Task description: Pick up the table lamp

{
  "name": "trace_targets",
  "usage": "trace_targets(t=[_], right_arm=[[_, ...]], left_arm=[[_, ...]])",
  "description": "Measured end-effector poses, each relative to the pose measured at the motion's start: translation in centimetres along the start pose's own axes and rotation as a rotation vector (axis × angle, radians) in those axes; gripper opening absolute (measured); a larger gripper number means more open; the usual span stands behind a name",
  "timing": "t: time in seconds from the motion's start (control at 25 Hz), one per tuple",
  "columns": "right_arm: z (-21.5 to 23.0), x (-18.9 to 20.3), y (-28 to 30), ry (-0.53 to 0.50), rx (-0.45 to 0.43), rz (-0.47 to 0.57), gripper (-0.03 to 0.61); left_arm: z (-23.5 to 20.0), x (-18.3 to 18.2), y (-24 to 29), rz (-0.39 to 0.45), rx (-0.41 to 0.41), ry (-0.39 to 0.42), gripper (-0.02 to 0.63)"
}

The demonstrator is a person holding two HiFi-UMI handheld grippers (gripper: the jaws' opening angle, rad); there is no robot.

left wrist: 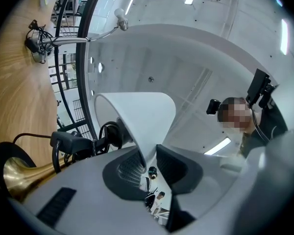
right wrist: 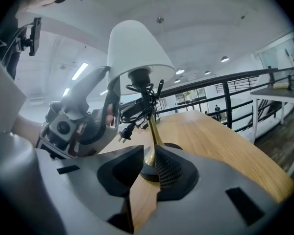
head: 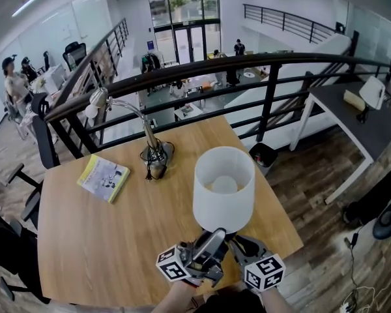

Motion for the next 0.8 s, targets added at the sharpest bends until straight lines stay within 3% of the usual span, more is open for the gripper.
trace_targets(t=[0.28, 0.44, 0.8], right_arm=[[0.8, -2.0, 3.0, -0.033, 0.013, -0.015, 0.066], [0.8, -2.6, 5.2, -0.054, -0.002, -0.049, 0.132], [0.1, -3.9, 8.6, -0.099, -0.035, -0.093, 0.14]], left_arm=[[-0.7, -1.1, 0.4, 0.036, -0.004, -0.019, 0.072], [-1.5, -2.0, 0.5, 0.056, -0.01, -0.023, 0.069], [-3.3, -3.8, 1.3, 0.09, -0.032, -0.03, 0.066]])
Point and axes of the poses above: the fingertips, and each gripper's own axes: y forward along the fingers, z to its right, x out of its underside, the point moved 3 cm from there along -y, backward along the fingers, and after that the axes turned 15 degrees about y, right-handed, at the moved point
